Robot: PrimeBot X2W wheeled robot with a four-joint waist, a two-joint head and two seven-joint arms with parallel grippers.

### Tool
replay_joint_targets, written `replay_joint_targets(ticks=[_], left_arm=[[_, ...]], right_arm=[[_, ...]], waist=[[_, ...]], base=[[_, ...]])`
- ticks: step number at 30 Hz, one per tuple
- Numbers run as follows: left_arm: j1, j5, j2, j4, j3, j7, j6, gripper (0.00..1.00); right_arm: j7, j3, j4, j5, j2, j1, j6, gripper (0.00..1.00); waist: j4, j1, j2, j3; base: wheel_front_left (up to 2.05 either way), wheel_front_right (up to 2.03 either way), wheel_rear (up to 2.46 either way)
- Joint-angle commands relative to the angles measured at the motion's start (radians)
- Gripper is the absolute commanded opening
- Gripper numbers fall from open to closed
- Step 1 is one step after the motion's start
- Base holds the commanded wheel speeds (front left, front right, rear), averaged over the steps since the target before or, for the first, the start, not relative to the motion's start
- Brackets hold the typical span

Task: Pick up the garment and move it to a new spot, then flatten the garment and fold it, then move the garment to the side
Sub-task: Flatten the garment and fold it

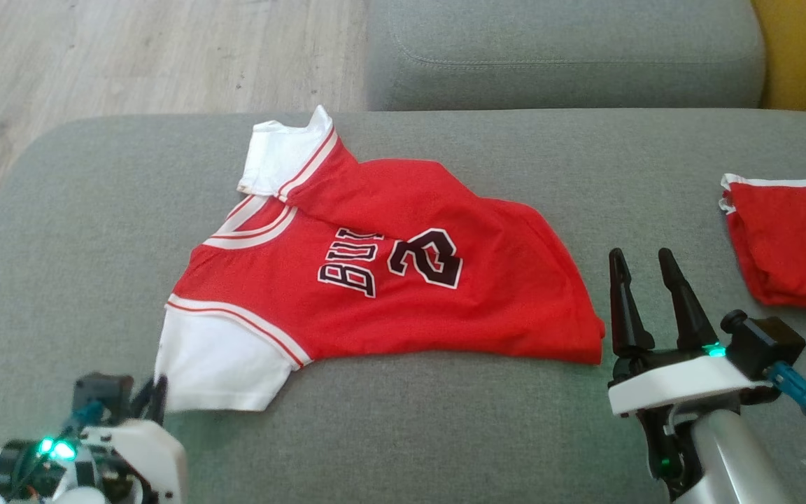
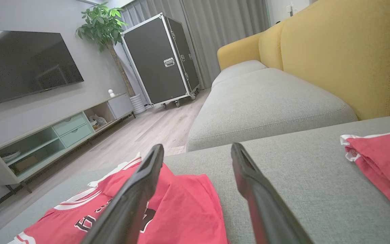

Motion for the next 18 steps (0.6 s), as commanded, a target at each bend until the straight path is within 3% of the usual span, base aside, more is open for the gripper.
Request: replay_joint_targets(ticks=[1, 7, 12, 18], left_arm=[[-0.047, 0.002, 0.037, -0.048, 0.061, -0.032, 0.025, 1.00], [-0.095, 0.005, -0.011, -0.117, 0.133, -0.228, 0.069, 1.00], [-0.129, -0.012, -0.073, -0.152, 0.188, -0.417, 0.069, 1.00], [-0.114, -0.015, -0.140, -0.161, 0.232, -0.475, 0.045, 1.00]], right_arm=[[-0.011, 0.027, -0.027, 0.005, -0.002, -0.025, -0.001, 1.00], [-0.011, 0.024, -0.045, 0.001, -0.002, -0.035, -0.001, 1.00], [-0.011, 0.024, -0.078, -0.004, -0.002, -0.032, -0.001, 1.00], [-0.011, 0.008, -0.109, -0.017, -0.002, -0.018, -0.001, 1.00]], waist=[[-0.006, 0.0000, -0.0001, 0.001], [-0.036, 0.0000, -0.0001, 0.010], [-0.065, 0.0000, -0.0001, 0.021], [-0.091, 0.0000, -0.0001, 0.040]], base=[[0.00, 0.00, 0.00], [0.00, 0.00, 0.00], [0.00, 0.00, 0.00], [0.00, 0.00, 0.00]])
